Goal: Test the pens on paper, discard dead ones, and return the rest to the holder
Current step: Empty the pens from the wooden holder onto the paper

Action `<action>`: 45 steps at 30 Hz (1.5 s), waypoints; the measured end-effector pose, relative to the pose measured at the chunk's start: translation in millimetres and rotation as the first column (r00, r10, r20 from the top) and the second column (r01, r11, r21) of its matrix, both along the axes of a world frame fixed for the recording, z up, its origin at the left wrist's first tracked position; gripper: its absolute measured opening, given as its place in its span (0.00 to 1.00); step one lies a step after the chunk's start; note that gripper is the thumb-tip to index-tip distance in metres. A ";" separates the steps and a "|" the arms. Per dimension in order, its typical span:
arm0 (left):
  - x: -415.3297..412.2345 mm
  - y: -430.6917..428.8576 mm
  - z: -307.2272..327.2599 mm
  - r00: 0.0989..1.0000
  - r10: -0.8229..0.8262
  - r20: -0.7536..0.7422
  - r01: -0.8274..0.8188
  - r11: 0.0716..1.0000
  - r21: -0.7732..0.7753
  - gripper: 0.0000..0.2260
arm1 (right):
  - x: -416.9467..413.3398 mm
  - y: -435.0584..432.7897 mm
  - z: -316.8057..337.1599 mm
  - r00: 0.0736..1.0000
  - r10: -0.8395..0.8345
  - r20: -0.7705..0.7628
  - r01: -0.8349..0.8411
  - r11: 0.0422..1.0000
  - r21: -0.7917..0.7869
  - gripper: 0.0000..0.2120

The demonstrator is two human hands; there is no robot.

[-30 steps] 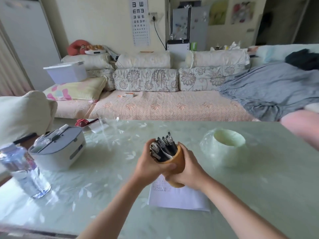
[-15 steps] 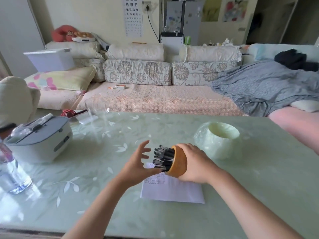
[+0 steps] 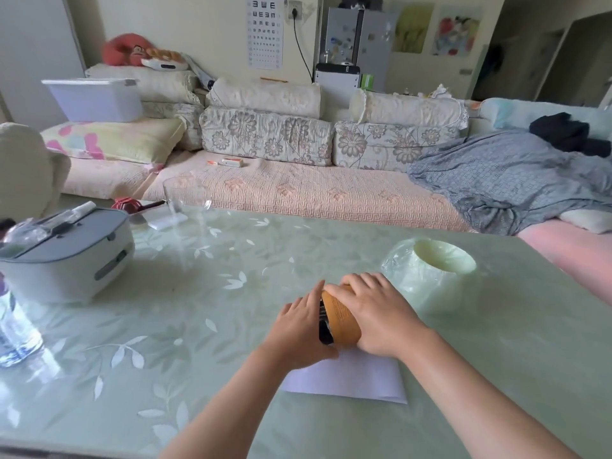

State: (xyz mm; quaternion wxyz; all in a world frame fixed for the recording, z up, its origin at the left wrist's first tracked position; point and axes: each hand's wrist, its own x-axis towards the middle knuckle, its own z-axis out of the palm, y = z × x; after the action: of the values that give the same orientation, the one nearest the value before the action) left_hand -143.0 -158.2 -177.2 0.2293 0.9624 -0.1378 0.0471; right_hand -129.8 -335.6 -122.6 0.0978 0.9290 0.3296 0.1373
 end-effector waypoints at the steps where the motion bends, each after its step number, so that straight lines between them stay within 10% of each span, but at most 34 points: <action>1: 1.9 0.0 -3.5 1.000 0.012 -0.022 -0.012 1.000 0.001 0.54 | -1.7 -0.2 0.3 1.000 -0.002 0.005 0.002 1.000 -0.011 0.44; 8: 8.1 -0.7 -17.5 0.999 0.010 0.043 -0.018 0.982 0.186 0.26 | -6.3 -16.8 4.1 0.992 -0.099 0.083 0.108 0.989 -0.103 0.44; 19: 4.2 -24.3 -13.5 0.999 0.031 0.033 -0.041 0.939 0.341 0.39 | -20.9 -66.9 15.4 0.941 -0.323 0.097 0.335 0.928 -0.161 0.43; 26: -1.0 -56.2 -26.0 0.998 -0.051 -0.040 0.063 0.924 0.377 0.29 | -29.0 -94.2 16.3 0.911 -0.410 0.045 0.411 0.911 -0.034 0.43; 34: 10.4 -55.1 11.7 0.995 -0.095 0.030 0.096 0.995 -0.019 0.32 | -36.7 -98.1 6.0 0.910 -0.288 -0.300 0.407 0.765 0.500 0.49; 38: 3.9 -44.5 37.8 0.974 -0.166 -0.157 0.034 0.787 -0.617 0.28 | -26.4 -73.3 5.5 0.935 -0.172 -0.310 0.348 0.621 0.702 0.48; 45: 4.4 -0.6 50.9 0.990 -0.020 -0.136 -0.091 0.650 -0.755 0.43 | 3.6 7.3 -5.7 0.951 -0.043 -0.307 0.297 0.402 0.866 0.50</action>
State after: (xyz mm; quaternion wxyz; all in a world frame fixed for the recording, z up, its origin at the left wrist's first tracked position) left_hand -138.6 -158.9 -126.3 0.6183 0.7817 -0.0712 0.0411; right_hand -126.2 -328.4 -128.3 -0.4427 0.8726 0.1157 0.1707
